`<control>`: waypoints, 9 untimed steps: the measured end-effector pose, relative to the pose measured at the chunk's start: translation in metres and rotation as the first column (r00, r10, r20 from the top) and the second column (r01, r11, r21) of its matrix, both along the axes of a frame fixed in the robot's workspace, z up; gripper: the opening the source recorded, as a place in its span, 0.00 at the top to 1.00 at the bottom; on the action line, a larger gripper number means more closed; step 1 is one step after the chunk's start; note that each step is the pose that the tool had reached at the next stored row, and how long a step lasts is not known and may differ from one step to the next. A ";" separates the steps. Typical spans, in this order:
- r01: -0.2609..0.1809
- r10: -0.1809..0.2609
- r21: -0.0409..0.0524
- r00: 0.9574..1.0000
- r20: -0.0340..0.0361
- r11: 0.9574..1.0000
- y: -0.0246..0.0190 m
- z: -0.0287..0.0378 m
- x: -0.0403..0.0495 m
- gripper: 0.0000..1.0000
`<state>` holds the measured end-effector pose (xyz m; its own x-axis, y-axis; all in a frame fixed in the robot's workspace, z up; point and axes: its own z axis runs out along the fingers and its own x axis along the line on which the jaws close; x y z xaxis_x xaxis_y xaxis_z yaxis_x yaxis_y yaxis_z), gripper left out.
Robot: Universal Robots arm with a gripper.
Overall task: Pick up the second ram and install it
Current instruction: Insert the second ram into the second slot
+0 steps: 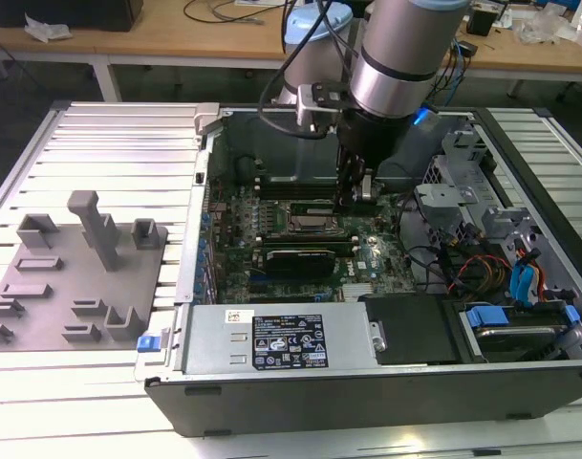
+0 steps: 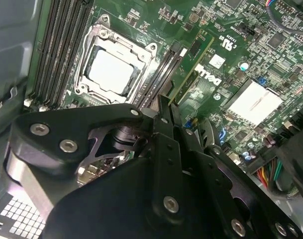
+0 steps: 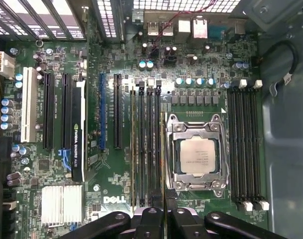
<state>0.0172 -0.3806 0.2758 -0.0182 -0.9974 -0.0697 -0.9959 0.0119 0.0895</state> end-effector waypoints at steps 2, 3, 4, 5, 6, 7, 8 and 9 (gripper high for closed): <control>0.000 0.000 0.000 1.000 0.000 1.000 0.0000 -0.0033 -0.0038 0.87; 0.000 0.000 0.000 1.000 0.000 1.000 0.0000 -0.0046 -0.0074 0.87; 0.000 0.000 0.000 1.000 0.000 1.000 0.0000 -0.0056 -0.0102 0.87; 0.000 0.000 0.000 1.000 0.000 1.000 0.0000 -0.0071 -0.0133 0.87; 0.000 0.000 0.000 1.000 0.000 1.000 0.0000 -0.0084 -0.0163 0.87; 0.000 0.000 0.000 1.000 0.000 1.000 -0.0001 -0.0105 -0.0211 0.87; 0.000 0.000 0.000 1.000 0.000 1.000 -0.0014 -0.0148 -0.0258 0.87; 0.000 0.000 0.000 1.000 0.000 1.000 -0.0026 -0.0172 -0.0271 0.87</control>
<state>-0.0099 -0.3832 0.2586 -0.0182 -0.9974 -0.0698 -0.9959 0.0119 0.0894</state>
